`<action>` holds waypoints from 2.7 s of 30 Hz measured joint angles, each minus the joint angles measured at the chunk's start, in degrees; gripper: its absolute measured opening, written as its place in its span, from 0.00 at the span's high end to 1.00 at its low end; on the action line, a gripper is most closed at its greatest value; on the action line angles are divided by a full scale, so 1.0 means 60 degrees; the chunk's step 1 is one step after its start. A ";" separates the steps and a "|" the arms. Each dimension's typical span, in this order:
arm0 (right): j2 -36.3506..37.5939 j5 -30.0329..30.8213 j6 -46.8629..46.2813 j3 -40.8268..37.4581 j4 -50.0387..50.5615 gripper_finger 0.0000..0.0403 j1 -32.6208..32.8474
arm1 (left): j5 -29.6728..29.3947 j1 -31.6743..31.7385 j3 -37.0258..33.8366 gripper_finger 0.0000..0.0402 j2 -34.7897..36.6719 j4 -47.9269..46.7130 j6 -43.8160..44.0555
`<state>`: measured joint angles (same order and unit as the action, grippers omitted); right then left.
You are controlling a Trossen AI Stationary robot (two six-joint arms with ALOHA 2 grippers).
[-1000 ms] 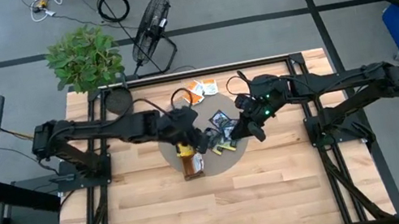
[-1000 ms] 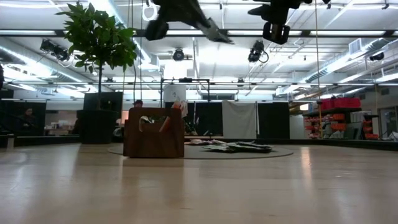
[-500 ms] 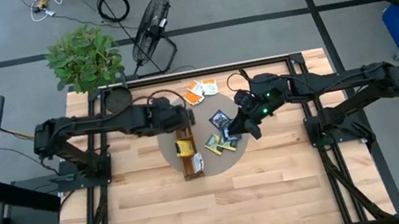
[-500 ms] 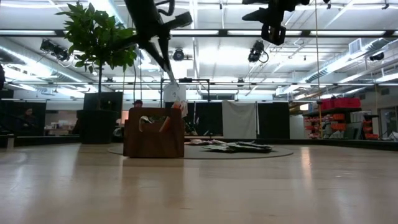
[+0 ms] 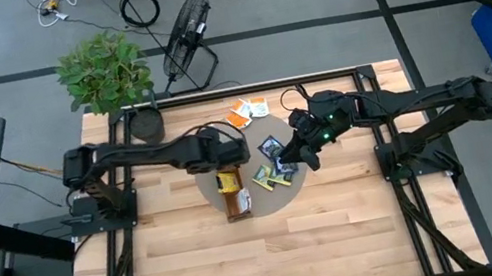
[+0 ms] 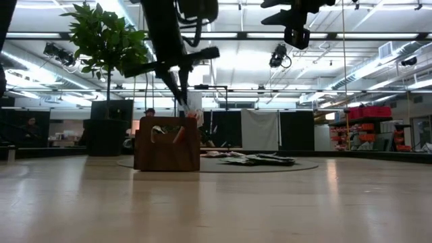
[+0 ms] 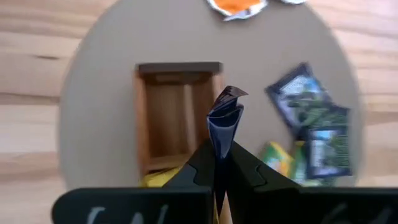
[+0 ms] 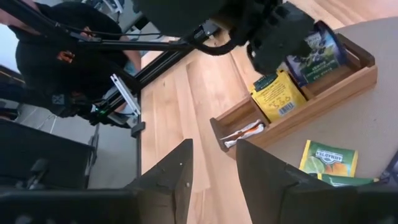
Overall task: Pick & Place Tea
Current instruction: Put the violet tea bag into the top section of the wooden organizer
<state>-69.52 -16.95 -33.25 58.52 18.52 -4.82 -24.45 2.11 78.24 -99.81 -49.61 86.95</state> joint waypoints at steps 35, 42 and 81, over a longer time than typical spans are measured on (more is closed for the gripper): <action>0.0004 -0.0005 -0.0132 0.0000 0.0004 0.68 0.0007 | -0.0419 0.0015 0.0003 0.96 -0.1041 -0.0743 0.0737; 0.0004 -0.0003 -0.0095 0.0000 0.0029 0.68 0.0011 | -0.0419 0.0015 0.0000 0.87 -0.1077 -0.0855 0.0912; 0.0004 -0.0007 -0.0022 0.0000 0.0208 0.68 0.0007 | -0.0412 0.0314 0.0000 0.57 -0.0986 -0.1282 0.0179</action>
<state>-69.49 -16.99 -33.38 58.52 19.77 -4.78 -26.92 3.99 78.24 -105.73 -57.30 88.02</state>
